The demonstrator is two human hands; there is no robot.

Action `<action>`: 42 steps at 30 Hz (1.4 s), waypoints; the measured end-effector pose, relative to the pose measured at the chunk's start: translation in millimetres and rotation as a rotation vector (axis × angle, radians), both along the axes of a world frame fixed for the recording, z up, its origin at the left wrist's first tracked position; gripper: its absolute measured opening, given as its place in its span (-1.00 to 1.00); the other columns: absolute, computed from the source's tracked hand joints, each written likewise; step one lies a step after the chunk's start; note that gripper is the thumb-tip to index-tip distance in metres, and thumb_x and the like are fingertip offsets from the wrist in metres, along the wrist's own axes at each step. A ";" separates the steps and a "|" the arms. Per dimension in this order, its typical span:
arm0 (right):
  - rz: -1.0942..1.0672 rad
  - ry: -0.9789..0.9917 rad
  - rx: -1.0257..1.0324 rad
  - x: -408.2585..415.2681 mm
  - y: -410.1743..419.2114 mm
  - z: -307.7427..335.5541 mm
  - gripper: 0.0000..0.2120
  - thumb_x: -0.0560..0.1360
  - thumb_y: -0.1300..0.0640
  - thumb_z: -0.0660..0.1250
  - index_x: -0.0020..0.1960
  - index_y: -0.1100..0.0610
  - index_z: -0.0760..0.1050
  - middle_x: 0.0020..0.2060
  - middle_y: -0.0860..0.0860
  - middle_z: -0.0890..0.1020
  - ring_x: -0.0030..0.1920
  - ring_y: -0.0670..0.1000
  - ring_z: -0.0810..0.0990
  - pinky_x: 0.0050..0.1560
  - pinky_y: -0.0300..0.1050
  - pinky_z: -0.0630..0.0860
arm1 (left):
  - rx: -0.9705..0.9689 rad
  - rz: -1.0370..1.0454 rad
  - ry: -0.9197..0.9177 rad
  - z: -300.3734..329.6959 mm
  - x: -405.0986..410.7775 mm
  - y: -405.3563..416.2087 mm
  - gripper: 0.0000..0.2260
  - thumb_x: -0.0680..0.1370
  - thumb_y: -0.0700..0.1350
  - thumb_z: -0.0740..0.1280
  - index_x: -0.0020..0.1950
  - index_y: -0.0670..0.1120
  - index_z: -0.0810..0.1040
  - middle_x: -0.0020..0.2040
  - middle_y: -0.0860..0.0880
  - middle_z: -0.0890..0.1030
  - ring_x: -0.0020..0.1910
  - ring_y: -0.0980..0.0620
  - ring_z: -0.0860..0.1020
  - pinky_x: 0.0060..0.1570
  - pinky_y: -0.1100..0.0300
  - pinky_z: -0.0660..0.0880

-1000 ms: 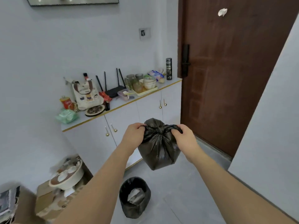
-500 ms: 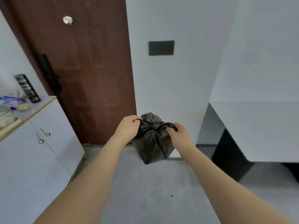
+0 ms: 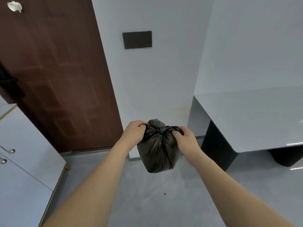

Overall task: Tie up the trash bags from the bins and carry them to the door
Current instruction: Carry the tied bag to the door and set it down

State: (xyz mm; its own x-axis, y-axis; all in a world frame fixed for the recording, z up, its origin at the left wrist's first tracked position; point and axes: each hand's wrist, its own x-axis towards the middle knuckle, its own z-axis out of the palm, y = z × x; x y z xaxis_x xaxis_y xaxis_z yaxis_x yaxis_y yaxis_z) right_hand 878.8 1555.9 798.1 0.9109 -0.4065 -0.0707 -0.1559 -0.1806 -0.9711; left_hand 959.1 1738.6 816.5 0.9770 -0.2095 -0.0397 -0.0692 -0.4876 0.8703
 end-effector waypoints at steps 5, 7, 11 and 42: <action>0.018 0.039 0.010 45.1 -28.7 -20.0 -0.87 0.55 0.08 0.24 0.04 0.04 0.52 -0.09 -0.07 0.61 -0.07 -0.07 0.56 -0.13 -0.14 0.47 | -0.012 -0.002 0.055 -23.1 39.7 -18.6 -0.70 0.55 -0.13 0.17 -0.19 0.21 0.61 -0.15 0.23 0.64 -0.17 0.24 0.58 -0.30 0.37 0.41; 0.032 0.060 0.014 67.3 -43.2 -29.9 -0.88 0.55 0.08 0.23 0.03 0.04 0.52 -0.10 -0.06 0.61 -0.08 -0.04 0.57 -0.13 -0.11 0.48 | -0.028 0.019 0.082 -34.6 58.5 -30.1 -0.70 0.54 -0.12 0.18 -0.18 0.20 0.63 -0.14 0.22 0.66 -0.11 0.21 0.61 -0.22 0.32 0.45; 0.055 0.109 0.018 119.3 -74.3 -49.7 -0.88 0.55 0.10 0.22 0.02 0.05 0.52 -0.13 -0.04 0.61 -0.09 0.00 0.57 -0.15 -0.10 0.49 | 0.005 0.047 0.133 -51.3 97.9 -58.2 -0.73 0.53 -0.07 0.19 -0.20 0.23 0.63 -0.26 0.23 0.66 -0.21 0.18 0.62 -0.21 0.22 0.53; -0.133 0.255 -0.060 427.0 -316.1 -889.7 -0.78 0.53 0.19 0.16 0.11 0.02 0.49 0.02 0.01 0.61 0.02 0.04 0.54 0.00 -0.11 0.41 | 0.109 -0.051 0.225 -909.5 388.5 -331.4 -0.77 0.56 -0.10 0.17 -0.20 -0.04 0.59 -0.40 0.10 0.56 -0.38 0.09 0.50 -0.40 0.26 0.39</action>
State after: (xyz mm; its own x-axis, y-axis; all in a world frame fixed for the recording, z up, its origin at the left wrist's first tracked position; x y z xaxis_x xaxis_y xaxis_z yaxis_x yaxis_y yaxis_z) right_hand 1305.8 1239.7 -91.6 0.8052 -0.5317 -0.2625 -0.4194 -0.1976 -0.8860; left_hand 1347.5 1407.2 -93.0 0.9294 -0.2405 -0.2801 0.0936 -0.5803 0.8090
